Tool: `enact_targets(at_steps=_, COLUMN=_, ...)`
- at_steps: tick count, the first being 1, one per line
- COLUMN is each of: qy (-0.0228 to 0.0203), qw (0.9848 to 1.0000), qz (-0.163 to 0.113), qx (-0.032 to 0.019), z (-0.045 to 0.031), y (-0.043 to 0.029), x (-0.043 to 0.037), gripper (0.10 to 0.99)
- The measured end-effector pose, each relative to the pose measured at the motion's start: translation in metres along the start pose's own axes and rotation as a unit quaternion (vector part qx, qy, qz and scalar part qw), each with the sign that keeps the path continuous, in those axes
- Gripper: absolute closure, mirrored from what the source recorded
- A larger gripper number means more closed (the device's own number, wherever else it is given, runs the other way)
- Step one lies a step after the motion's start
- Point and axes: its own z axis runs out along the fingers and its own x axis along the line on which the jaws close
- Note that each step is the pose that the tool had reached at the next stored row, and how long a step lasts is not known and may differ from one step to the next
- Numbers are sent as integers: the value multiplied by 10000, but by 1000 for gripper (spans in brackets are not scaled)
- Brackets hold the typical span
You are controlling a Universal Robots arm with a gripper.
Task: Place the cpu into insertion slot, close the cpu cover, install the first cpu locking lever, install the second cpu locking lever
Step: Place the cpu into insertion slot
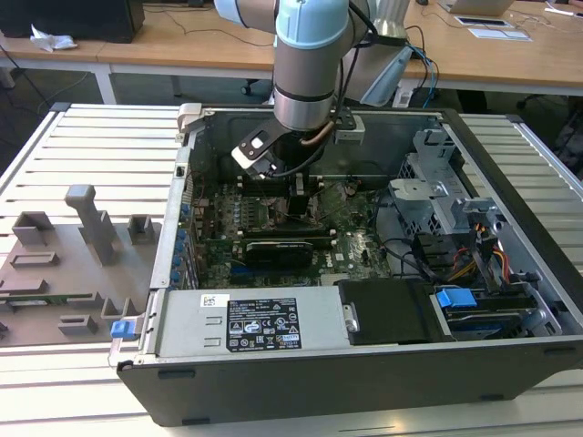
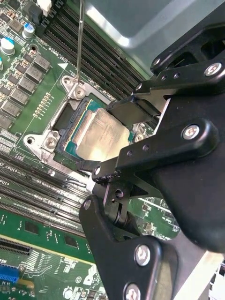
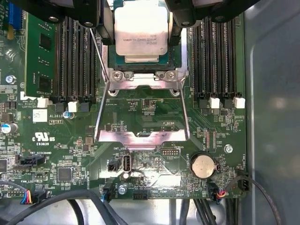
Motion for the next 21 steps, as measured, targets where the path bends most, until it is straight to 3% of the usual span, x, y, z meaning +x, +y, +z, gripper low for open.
enact_targets(at_steps=9, qy=-1, qw=10000, qz=1, qx=0, z=57, y=0, x=20, gripper=541)
enact_targets(at_steps=17, qy=3, qw=10000, qz=1, qx=-1, z=62, y=1, x=22, gripper=541)
enact_targets(at_steps=19, qy=1, qw=10000, qz=1, qx=0, z=61, y=0, x=21, gripper=467)
enact_targets(at_steps=21, qy=0, qw=10000, qz=1, qx=0, z=61, y=0, x=20, gripper=467)
